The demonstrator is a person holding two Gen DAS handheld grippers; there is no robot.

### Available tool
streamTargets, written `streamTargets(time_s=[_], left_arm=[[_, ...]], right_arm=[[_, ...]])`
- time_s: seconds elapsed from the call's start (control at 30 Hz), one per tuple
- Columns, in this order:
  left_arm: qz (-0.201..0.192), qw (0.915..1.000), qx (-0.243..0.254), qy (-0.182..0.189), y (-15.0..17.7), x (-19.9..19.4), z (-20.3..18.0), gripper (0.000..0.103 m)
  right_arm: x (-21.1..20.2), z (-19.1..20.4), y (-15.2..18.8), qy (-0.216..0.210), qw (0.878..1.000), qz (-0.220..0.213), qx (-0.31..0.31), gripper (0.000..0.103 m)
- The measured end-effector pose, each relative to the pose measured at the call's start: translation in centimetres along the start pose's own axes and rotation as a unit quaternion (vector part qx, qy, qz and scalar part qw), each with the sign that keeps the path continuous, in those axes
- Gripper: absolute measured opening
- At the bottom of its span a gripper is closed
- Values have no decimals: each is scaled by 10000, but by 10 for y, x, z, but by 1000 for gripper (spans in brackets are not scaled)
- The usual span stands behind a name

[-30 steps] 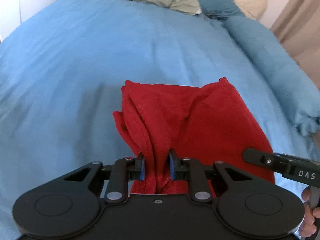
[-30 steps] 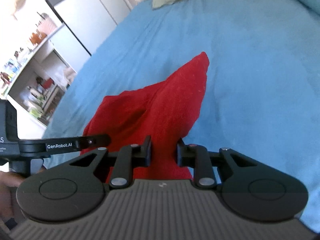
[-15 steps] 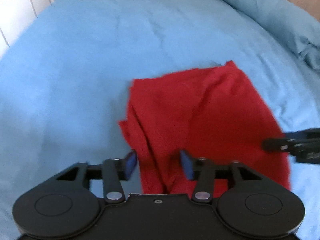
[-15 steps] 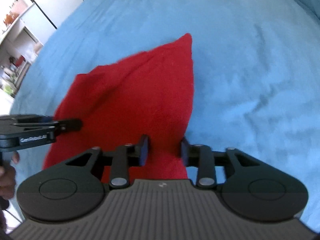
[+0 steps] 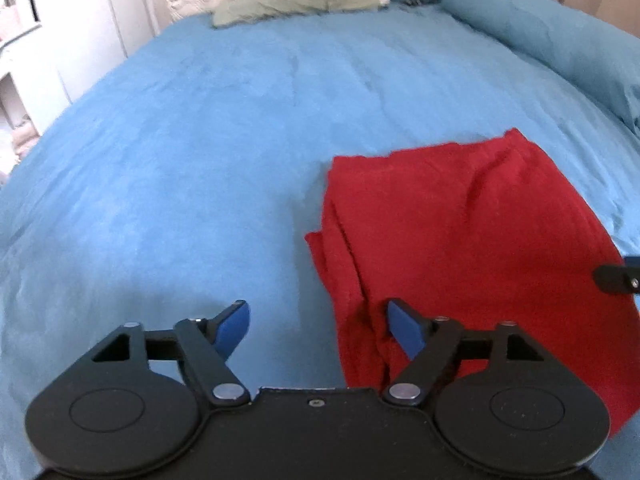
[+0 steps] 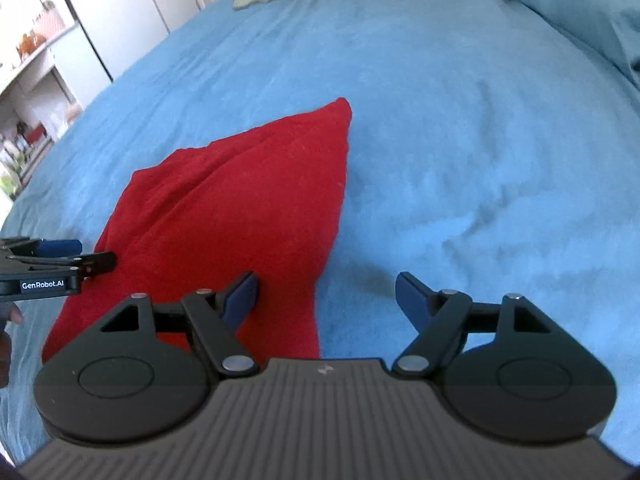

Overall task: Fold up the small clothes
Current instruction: 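Open both grippers and lift them away from the folded sweater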

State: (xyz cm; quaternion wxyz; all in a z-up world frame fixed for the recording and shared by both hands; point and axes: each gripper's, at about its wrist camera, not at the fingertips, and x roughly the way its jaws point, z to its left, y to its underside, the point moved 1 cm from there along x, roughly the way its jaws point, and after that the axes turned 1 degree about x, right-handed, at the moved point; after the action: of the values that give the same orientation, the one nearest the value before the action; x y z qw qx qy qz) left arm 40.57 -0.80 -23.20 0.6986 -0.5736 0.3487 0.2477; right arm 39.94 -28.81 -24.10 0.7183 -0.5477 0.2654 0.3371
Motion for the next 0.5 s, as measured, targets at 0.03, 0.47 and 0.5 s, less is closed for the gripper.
streamTargets(time_s=[0.03,0.47,0.5], left_arm=[[-88,10000,9,-26,2,-4,1,84],[-1118,9927,-378,-251,3,-195,-12,103],[-1131,9924,-356,-321,7,-214,-16,103]], right_arm=[[1,-2,4,-45,9999,-93,69,91],[-156,35,12,296,9899,-1387,-19,103],[-175,41,16,363,9893,-1415,-55,103]])
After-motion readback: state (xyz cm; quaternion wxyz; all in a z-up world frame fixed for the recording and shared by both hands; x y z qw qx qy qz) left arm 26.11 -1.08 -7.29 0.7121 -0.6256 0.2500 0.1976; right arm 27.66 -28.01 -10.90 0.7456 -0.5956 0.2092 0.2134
